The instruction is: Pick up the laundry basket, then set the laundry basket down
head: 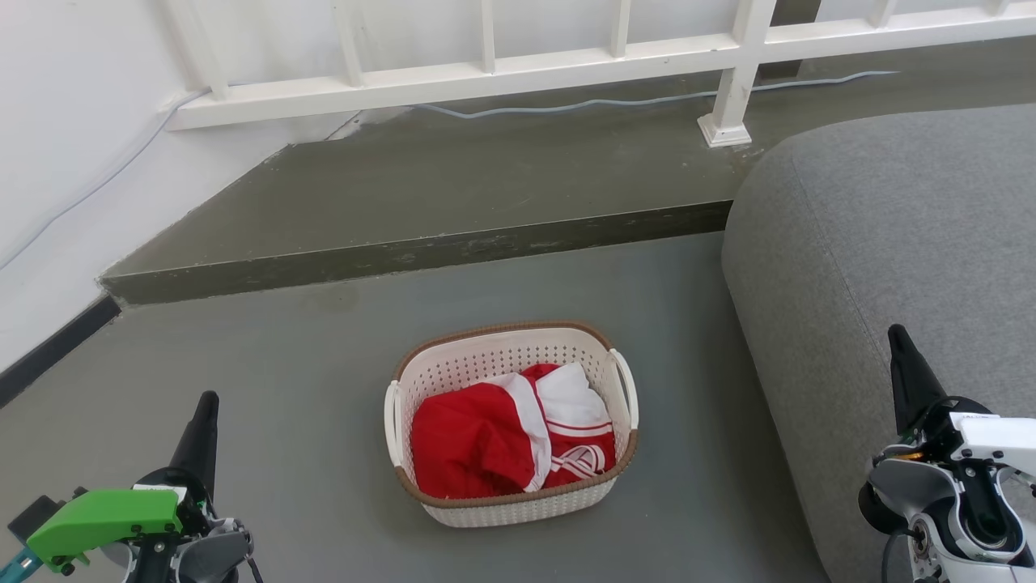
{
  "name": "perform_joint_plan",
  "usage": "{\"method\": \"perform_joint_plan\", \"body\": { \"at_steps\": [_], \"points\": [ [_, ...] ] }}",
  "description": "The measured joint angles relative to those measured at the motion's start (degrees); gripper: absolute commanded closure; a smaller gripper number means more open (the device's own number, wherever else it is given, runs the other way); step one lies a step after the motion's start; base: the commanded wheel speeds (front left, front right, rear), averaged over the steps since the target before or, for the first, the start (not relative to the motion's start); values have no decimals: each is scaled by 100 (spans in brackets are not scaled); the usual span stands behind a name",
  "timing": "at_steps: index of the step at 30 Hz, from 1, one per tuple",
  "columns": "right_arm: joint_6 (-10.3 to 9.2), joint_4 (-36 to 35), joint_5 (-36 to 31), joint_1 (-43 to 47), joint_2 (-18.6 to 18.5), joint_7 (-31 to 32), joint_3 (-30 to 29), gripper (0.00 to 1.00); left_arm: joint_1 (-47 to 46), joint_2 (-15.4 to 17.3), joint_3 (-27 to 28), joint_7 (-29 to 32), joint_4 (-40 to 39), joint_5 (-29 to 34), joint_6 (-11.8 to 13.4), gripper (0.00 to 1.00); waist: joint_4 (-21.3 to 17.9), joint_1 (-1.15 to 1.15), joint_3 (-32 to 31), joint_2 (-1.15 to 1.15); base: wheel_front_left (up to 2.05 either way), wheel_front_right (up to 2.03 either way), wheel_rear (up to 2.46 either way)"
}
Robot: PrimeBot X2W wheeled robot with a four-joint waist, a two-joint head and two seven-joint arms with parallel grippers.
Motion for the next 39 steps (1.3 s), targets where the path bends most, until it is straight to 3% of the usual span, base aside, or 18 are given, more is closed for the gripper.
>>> {"method": "perform_joint_plan", "body": {
  "at_steps": [9, 10, 22, 39],
  "points": [
    [0, 0, -31, 0, 0, 0, -1, 100, 0, -1, 1, 15, 0, 0, -1, 100, 0, 0, 0, 0, 0, 0, 0],
    [-7, 23, -30, 13, 7, -3, -1, 0, 7, -4, -4, 14, 30, -1, 1, 0, 0, 0, 0, 0, 0, 0, 0],
    [-10, 191, -59, 261, 123, -63, 41, 0, 169, -113, -58, -11, 218, 0, 5, 0, -1, 0, 0, 0, 0, 0, 0],
    [-10, 36, -722, 253, 13, -360, 275, 0, 154, -78, -254, -271, -53, 387, 5, 0, 6, 0, 1, 0, 0, 0, 0]
  ]
}}
